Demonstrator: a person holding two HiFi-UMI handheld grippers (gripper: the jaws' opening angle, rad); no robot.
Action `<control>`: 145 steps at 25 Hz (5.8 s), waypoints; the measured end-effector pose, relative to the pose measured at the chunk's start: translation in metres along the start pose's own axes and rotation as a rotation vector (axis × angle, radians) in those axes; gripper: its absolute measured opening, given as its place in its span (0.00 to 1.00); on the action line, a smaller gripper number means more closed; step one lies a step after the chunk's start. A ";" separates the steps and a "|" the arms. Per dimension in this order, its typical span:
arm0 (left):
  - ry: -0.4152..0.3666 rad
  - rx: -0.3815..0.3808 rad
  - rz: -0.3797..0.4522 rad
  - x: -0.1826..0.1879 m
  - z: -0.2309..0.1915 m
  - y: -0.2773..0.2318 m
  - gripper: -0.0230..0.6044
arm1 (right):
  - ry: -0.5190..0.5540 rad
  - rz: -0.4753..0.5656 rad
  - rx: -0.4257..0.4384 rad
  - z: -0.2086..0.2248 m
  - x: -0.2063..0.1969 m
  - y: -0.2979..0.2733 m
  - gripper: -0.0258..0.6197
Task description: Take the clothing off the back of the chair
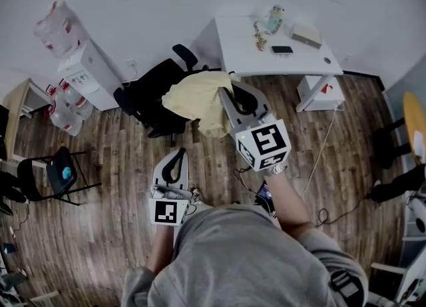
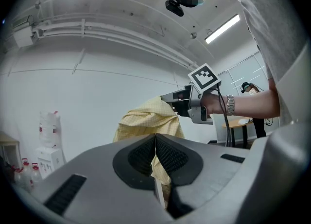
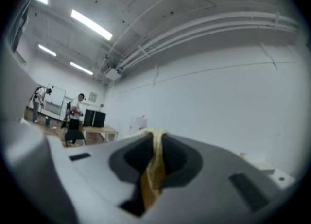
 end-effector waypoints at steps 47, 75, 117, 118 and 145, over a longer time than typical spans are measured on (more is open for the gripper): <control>0.002 -0.038 0.018 0.008 0.102 0.007 0.09 | 0.030 0.110 -0.024 0.037 0.071 0.115 0.14; 0.017 -0.183 0.026 0.012 0.161 -0.009 0.09 | 0.064 0.099 -0.155 0.071 0.086 0.187 0.14; 0.037 -0.298 -0.001 0.001 0.195 -0.017 0.09 | -0.006 -0.031 -0.257 0.086 0.029 0.238 0.14; 0.038 -0.295 0.001 0.001 0.196 -0.017 0.09 | -0.017 -0.034 -0.258 0.086 0.026 0.239 0.14; 0.031 -0.243 -0.001 -0.002 0.177 -0.010 0.09 | -0.135 -0.211 -0.228 0.044 -0.075 0.262 0.14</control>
Point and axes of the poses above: the fingertips, and each gripper's own axes: y backward along the fingers, z to its right, x out of its top, the point moved 1 cm from there along y, backward along the fingers, and after that the axes turned 10 degrees about z, right-handed, at the moved point
